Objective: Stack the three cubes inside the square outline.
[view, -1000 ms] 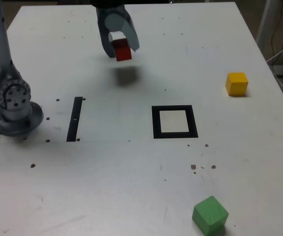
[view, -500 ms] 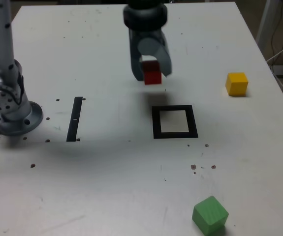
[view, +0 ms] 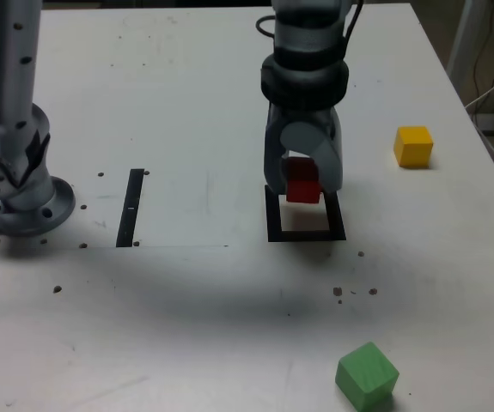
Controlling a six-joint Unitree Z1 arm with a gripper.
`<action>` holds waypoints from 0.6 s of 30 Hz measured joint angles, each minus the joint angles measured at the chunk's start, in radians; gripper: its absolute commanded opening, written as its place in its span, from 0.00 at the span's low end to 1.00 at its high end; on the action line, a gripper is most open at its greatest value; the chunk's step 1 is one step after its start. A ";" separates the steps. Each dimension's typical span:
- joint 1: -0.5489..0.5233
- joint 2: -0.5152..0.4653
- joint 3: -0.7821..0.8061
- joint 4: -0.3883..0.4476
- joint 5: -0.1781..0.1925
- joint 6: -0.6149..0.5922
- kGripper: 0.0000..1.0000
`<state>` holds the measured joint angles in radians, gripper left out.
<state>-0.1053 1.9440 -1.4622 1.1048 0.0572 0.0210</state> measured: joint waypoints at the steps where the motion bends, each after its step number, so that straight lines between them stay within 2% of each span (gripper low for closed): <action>1: -0.001 0.000 0.000 0.000 0.000 -0.001 0.06; 12: 0.006 0.014 0.031 -0.045 0.005 -0.017 0.07; 18: 0.041 0.014 0.095 -0.098 0.005 -0.017 0.12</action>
<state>-0.0638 1.9579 -1.3670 1.0066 0.0620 0.0037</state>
